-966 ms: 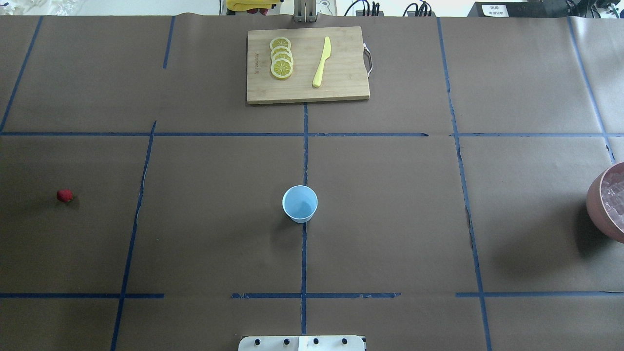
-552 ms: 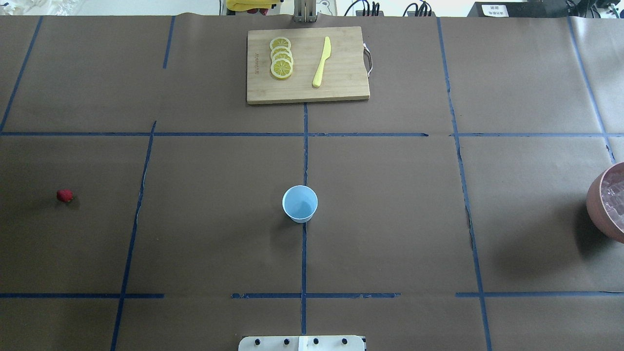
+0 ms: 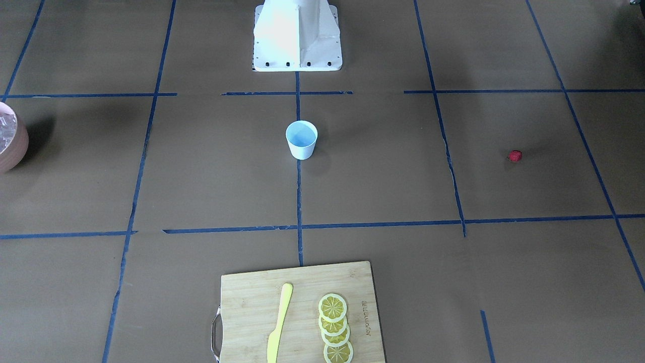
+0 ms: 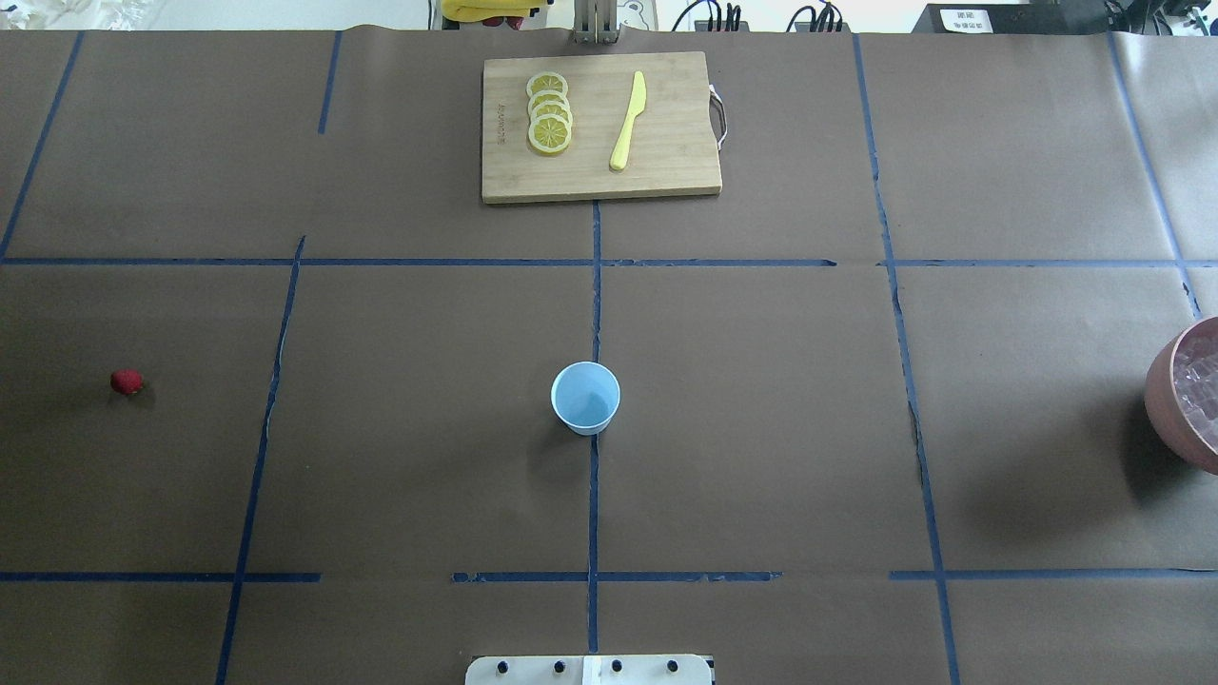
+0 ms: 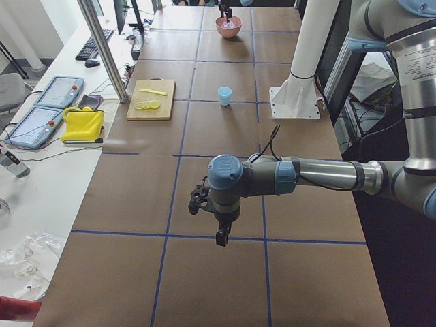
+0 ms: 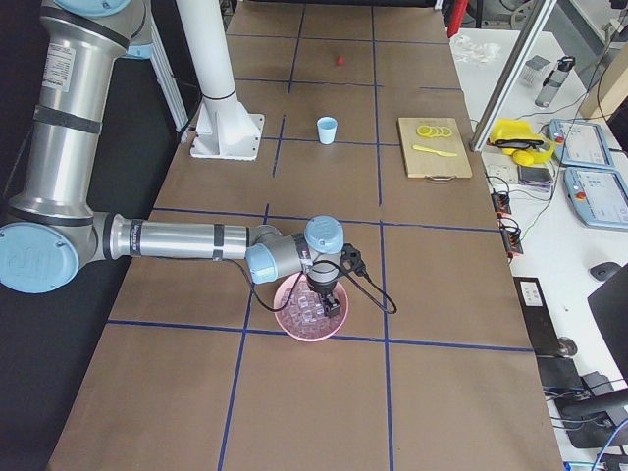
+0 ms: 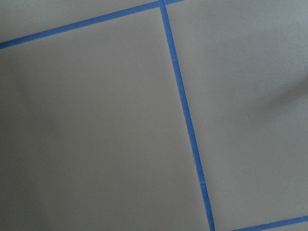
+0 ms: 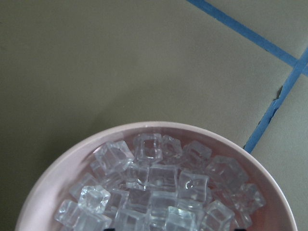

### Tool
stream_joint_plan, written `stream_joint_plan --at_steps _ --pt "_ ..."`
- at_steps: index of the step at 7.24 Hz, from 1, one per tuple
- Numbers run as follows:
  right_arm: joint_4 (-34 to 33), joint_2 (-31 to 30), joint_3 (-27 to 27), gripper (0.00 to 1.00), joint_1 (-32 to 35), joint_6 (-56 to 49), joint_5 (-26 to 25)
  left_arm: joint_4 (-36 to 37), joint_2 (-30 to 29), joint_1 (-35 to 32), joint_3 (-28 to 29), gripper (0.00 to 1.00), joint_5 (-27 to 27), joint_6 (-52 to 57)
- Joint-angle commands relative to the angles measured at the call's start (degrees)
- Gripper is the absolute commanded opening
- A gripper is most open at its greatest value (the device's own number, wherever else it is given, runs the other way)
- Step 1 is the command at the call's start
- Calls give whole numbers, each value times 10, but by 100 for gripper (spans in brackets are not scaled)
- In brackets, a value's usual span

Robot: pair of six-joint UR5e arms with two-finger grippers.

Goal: Put ice and strawberries in cup
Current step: 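Lower the right gripper into the pink bowl of ice cubes, then grasp one ice cube with the right gripper and lift it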

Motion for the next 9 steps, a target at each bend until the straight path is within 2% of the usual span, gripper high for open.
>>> stream_joint_plan --at_steps 1,4,5,6,8,9 --pt "-1 1 -4 84 -12 6 -9 1 0 0 0 100 0 0" --pt "-5 2 -9 81 -24 26 -28 1 0 0 0 100 0 0" --pt "-5 2 -10 77 -24 26 -28 1 0 0 0 100 0 0" --pt "-6 -1 -11 64 -25 26 -32 1 0 0 0 100 0 0" --pt "-7 -4 -11 47 -25 25 -40 0 0 0 0 100 0 0" --pt "-8 -5 -11 25 -25 24 -39 0 0 0 0 100 0 0"
